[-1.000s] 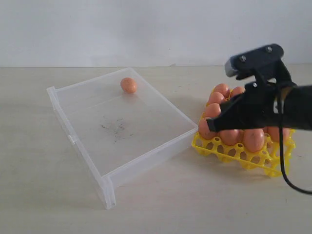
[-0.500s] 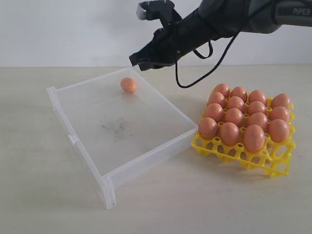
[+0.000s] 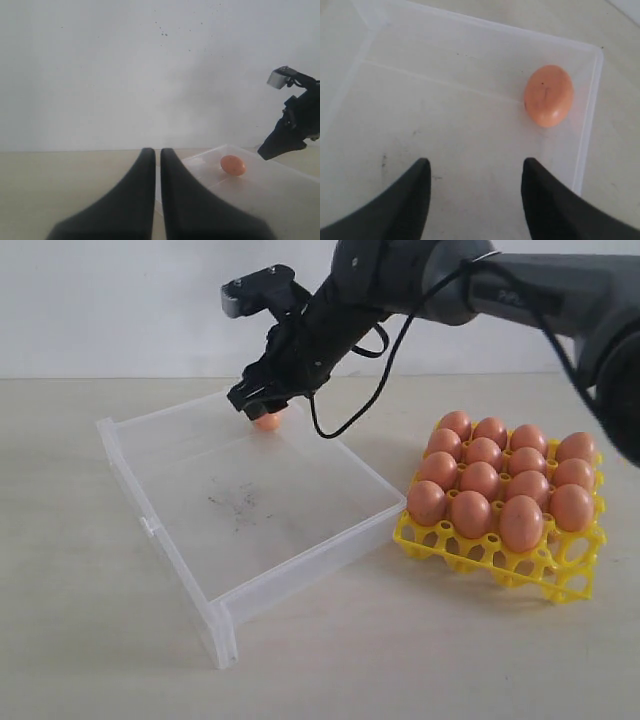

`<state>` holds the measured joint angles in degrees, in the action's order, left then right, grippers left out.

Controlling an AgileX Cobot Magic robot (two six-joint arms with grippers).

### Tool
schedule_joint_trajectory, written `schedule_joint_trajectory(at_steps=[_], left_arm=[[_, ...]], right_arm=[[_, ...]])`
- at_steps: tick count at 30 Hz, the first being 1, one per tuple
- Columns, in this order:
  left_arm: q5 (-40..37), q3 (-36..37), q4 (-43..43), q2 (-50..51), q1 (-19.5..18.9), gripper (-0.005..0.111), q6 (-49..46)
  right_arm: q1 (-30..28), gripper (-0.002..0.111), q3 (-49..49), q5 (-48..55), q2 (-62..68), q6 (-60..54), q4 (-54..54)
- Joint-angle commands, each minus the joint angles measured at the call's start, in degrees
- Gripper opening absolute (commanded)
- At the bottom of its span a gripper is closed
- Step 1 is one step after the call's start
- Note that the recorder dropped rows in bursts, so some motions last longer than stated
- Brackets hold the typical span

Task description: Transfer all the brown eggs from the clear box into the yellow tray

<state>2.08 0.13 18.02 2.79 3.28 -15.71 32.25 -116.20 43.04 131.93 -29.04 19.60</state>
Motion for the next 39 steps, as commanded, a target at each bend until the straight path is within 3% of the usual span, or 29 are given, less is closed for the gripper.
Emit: schedule_joint_trajectory(at_steps=[1, 9, 20, 22, 26, 29, 32, 39], left_arm=[[0.9, -0.1, 0.3, 0.2, 0.2, 0.004, -0.3], [0.9, -0.1, 0.3, 0.2, 0.2, 0.004, -0.3], [0.9, -0.1, 0.3, 0.2, 0.2, 0.004, -0.3], [0.9, -0.1, 0.3, 0.2, 0.2, 0.004, -0.3], [0.9, -0.1, 0.3, 0.2, 0.2, 0.004, -0.3], [0.9, -0.1, 0.3, 0.2, 0.2, 0.004, -0.3], [0.9, -0.1, 0.3, 0.2, 0.2, 0.004, -0.3], [0.9, -0.1, 0.3, 0.2, 0.2, 0.004, -0.3]], right_arm=[[0.9, 0.049, -7.2, 2.1, 4.8, 5.5, -4.9], [1.3, 0.049, -18.5, 4.0, 12.7, 9.9, -4.9], [2.7, 0.048, -20.0, 8.2, 14.3, 7.9, -12.4], [2.7, 0.043, -20.0, 12.4, 13.8, 7.8, -11.3], [2.7, 0.016, -20.0, 26.0, 10.6, 2.2, -1.7], [2.7, 0.0, -19.3, 26.9, 7.0, -0.6, 5.4], [3.1, 0.0, -16.1, 26.9, 2.9, -2.0, 5.7], [3.1, 0.0, -4.1, 26.9, -5.2, 5.8, -8.1]])
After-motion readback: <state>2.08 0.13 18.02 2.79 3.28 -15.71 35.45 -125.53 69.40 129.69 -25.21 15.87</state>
